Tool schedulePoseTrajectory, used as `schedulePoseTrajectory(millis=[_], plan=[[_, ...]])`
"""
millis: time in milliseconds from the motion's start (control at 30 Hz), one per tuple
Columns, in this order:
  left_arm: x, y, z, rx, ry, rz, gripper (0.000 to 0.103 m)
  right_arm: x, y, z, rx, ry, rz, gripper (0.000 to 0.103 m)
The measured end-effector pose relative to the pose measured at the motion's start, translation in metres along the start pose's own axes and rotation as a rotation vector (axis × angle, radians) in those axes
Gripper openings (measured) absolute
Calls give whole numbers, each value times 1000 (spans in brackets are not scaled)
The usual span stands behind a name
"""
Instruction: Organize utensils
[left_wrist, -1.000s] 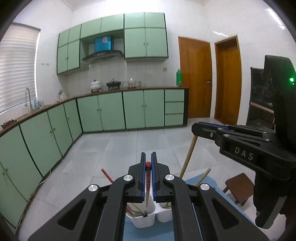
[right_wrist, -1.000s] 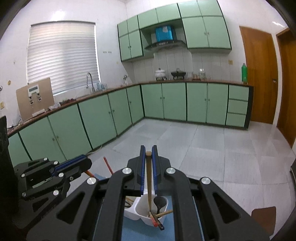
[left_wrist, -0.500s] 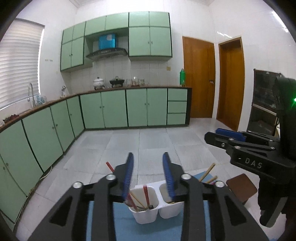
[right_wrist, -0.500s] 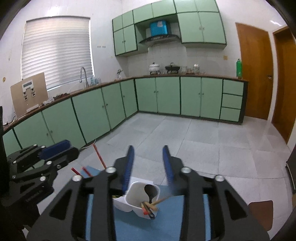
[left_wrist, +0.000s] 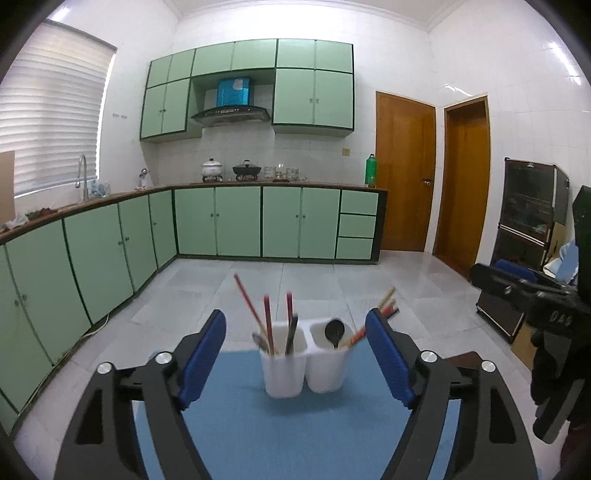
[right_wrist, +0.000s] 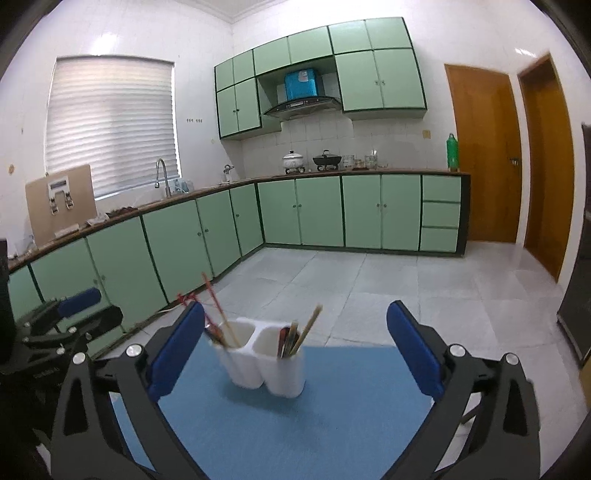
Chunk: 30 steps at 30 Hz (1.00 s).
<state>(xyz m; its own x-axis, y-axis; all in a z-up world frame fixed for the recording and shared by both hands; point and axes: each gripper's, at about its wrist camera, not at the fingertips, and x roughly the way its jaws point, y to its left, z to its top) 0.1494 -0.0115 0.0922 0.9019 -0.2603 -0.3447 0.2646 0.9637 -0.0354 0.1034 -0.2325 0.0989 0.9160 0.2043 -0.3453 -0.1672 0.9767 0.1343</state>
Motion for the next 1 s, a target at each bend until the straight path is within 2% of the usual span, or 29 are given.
schedulePoseTrajectory(millis=[200, 433, 733, 1000], plan=[[-28, -5, -28, -1, 27, 11, 84, -28, 5, -29, 5, 30, -7, 97], [-49, -13, -44, 2, 45, 43, 88, -52, 18, -61, 12, 76, -7, 97], [-73, -24, -62, -1, 59, 52, 91, -71, 40, -75, -43, 81, -11, 97], [-87, -29, -62, 3, 41, 56, 91, -83, 52, -85, -66, 88, 13, 97]])
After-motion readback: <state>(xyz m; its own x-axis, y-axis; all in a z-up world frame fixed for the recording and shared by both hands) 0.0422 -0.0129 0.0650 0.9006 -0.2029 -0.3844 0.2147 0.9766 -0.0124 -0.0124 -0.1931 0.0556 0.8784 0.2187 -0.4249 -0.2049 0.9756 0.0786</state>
